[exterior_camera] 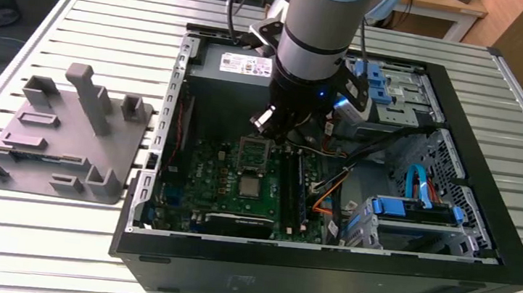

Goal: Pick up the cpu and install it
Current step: 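Close the cpu cover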

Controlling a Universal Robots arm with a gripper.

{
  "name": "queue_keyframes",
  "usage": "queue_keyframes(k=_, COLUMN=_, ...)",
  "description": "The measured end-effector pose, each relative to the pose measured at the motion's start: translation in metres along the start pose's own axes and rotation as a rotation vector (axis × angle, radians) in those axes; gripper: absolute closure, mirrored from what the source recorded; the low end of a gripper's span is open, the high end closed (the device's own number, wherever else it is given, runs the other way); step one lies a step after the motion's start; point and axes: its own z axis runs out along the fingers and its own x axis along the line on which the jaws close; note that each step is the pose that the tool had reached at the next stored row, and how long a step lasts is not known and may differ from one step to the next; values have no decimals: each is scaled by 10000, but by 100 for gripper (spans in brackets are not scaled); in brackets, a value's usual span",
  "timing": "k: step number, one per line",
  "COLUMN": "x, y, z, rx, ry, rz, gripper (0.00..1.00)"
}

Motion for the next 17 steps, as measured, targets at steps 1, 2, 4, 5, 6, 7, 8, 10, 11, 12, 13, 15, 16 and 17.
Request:
queue_keyframes(k=1, x=0, y=0, z=0, rx=0, ry=-1, rz=0, gripper=89)
queue_keyframes(k=2, x=0, y=0, z=0, rx=0, ry=0, rz=0, gripper=89)
queue_keyframes(k=4, x=0, y=0, z=-5, rx=1, ry=3, rz=-2, gripper=89)
queue_keyframes(k=5, x=0, y=1, z=-11, rx=3, ry=5, rz=-8, gripper=89)
queue_keyframes(k=6, x=0, y=1, z=-18, rx=1, ry=4, rz=-16, gripper=89)
queue_keyframes(k=7, x=-1, y=2, z=-25, rx=-1, ry=1, rz=-26, gripper=89)
queue_keyframes(k=8, x=-1, y=2, z=-34, rx=-1, ry=3, rz=-36, gripper=89)
queue_keyframes(k=10, x=-2, y=3, z=-48, rx=-2, ry=4, rz=-60, gripper=89)
queue_keyframes(k=11, x=-2, y=3, z=-49, rx=-3, ry=3, rz=-76, gripper=89)
queue_keyframes(k=12, x=-2, y=3, z=-49, rx=-3, ry=4, rz=-99, gripper=89)
queue_keyframes(k=13, x=0, y=3, z=-51, rx=-2, ry=9, rz=-124, gripper=89)
queue_keyframes(k=15, x=4, y=5, z=-53, rx=2, ry=19, rz=-175, gripper=89)
queue_keyframes(k=16, x=6, y=6, z=-53, rx=4, ry=23, rz=-202, gripper=89)
queue_keyframes(k=17, x=9, y=6, z=-53, rx=6, ry=28, rz=-232, gripper=89)
